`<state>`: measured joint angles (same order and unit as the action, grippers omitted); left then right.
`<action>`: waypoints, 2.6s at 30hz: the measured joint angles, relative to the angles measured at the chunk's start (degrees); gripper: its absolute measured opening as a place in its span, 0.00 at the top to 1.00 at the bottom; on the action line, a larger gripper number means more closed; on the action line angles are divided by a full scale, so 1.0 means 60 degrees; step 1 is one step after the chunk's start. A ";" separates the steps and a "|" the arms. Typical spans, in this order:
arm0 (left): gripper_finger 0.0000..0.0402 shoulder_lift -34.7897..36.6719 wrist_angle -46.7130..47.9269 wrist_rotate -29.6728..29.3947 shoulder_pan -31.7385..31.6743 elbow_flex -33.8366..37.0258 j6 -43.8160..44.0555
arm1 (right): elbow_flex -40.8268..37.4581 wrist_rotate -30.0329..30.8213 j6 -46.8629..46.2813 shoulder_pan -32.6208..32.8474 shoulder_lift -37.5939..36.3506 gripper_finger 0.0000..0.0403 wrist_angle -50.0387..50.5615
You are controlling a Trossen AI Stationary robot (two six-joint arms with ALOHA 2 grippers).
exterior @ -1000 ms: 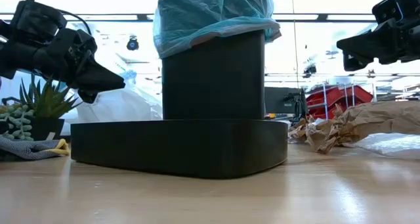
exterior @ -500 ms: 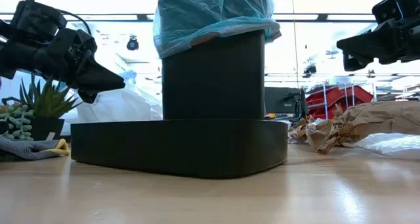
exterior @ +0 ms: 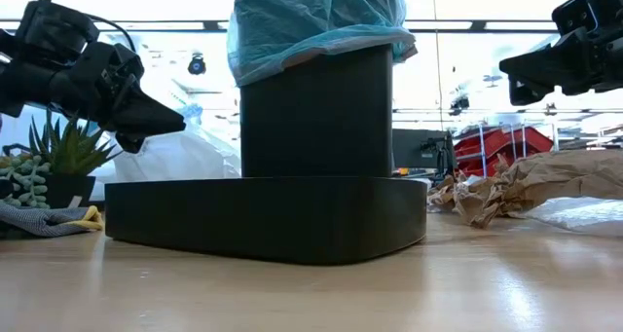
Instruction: Place trash/remove bag and relplace
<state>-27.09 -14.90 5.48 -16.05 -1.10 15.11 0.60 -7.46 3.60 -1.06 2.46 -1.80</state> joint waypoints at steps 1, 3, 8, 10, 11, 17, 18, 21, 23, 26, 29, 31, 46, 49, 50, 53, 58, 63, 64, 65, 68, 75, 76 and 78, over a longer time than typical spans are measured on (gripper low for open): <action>0.81 0.0000 0.0000 -0.0003 -0.0001 0.0000 0.0000 | -0.0001 0.0000 0.0000 0.0004 0.0000 1.00 -0.0001; 0.81 0.0000 0.0000 0.0000 0.0000 0.0003 0.0000 | 0.0000 0.0000 0.0000 0.0000 0.0000 1.00 0.0001; 0.81 0.0000 0.0000 -0.0004 0.0000 0.0000 0.0000 | -0.0001 0.0000 0.0000 0.0000 0.0000 1.00 0.0002; 0.81 0.0000 -0.0003 -0.0004 -0.0001 0.0003 0.0000 | -0.0001 0.0000 0.0000 0.0002 0.0000 1.00 -0.0001; 0.81 0.0000 -0.0001 0.0000 -0.0004 0.0002 0.0000 | -0.0002 0.0000 0.0000 0.0002 0.0000 1.00 -0.0001; 0.81 0.0000 -0.0003 0.0000 -0.0004 0.0003 0.0000 | 0.0000 0.0000 0.0000 0.0004 0.0000 1.00 0.0000; 0.81 0.0000 -0.0002 -0.0004 -0.0004 0.0004 0.0000 | 0.0000 0.0000 0.0000 0.0002 0.0000 1.00 0.0000; 0.81 0.0000 0.0000 -0.0001 -0.0004 0.0001 0.0000 | -0.0002 0.0000 0.0000 0.0002 0.0000 1.00 0.0003; 0.81 0.0000 -0.0004 -0.0003 0.0000 0.0000 0.0000 | -0.0002 0.0000 0.0000 0.0002 0.0000 1.00 0.0001; 0.81 0.0000 0.0000 0.0000 -0.0003 0.0002 0.0000 | -0.0002 0.0000 0.0000 0.0002 0.0000 1.00 -0.0001; 0.81 0.0002 0.0000 0.0000 0.0000 0.0000 0.0000 | 0.0000 0.0000 0.0000 0.0000 0.0000 1.00 0.0003; 0.81 0.0000 0.0000 -0.0004 0.0000 0.0000 0.0000 | 0.0000 0.0000 0.0000 0.0003 0.0000 1.00 0.0002; 0.81 0.0000 -0.0144 0.0020 0.0000 0.0000 -0.0014 | 0.0000 0.0000 0.0000 0.0004 0.0000 1.00 -0.0001; 0.81 0.0000 -0.0605 0.0036 0.0000 0.0004 -0.0077 | -0.0001 -0.0003 0.0000 0.0004 0.0000 1.00 0.0003; 0.81 0.0000 -0.0847 0.0045 0.0000 0.0004 0.0077 | 0.0000 0.0000 0.0000 0.0004 0.0000 1.00 -0.0001; 0.81 0.0000 -0.1673 0.0078 0.0000 0.0004 0.0662 | 0.0000 0.0000 0.0000 0.0001 0.0000 1.00 0.0001; 0.81 -0.0006 -0.2569 0.0398 0.0000 0.0004 0.0012 | 0.0000 0.0000 0.0000 0.0004 0.0000 1.00 -0.0001; 0.81 -0.0206 -0.2671 0.0718 0.0000 0.0004 -0.0878 | -0.0001 0.0000 0.0000 0.0000 0.0000 1.00 -0.0001; 0.81 -0.0291 -0.2667 0.0718 0.0000 0.0004 -0.0878 | 0.0000 0.0000 0.0000 0.0001 0.0003 1.00 0.0000; 0.81 -0.0367 -0.2609 0.0707 0.0000 0.0004 -0.0878 | 0.0000 0.0000 0.0000 0.0002 0.0000 1.00 -0.0001; 0.81 -0.0680 -0.2836 0.0462 0.0000 0.0004 -0.0953 | -0.0002 0.0000 0.0000 0.0002 0.0000 1.00 -0.0001; 0.81 -0.1378 -0.4247 0.0244 0.0033 0.0004 -0.1065 | -0.0004 0.0000 0.0000 0.0002 0.0000 1.00 0.0001; 0.81 -0.1478 -0.4350 0.0237 0.0078 0.0004 -0.1140 | 0.0000 -0.0004 0.0000 0.0004 0.0000 1.00 -0.0001; 0.81 -0.1673 -0.4533 0.0193 0.0257 0.0004 -0.1180 | 0.0000 0.0000 0.0000 0.0003 0.0000 1.00 -0.0001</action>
<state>-37.13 -42.09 6.63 -14.51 -1.08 8.03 0.60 -7.46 3.60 -1.04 2.46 -1.80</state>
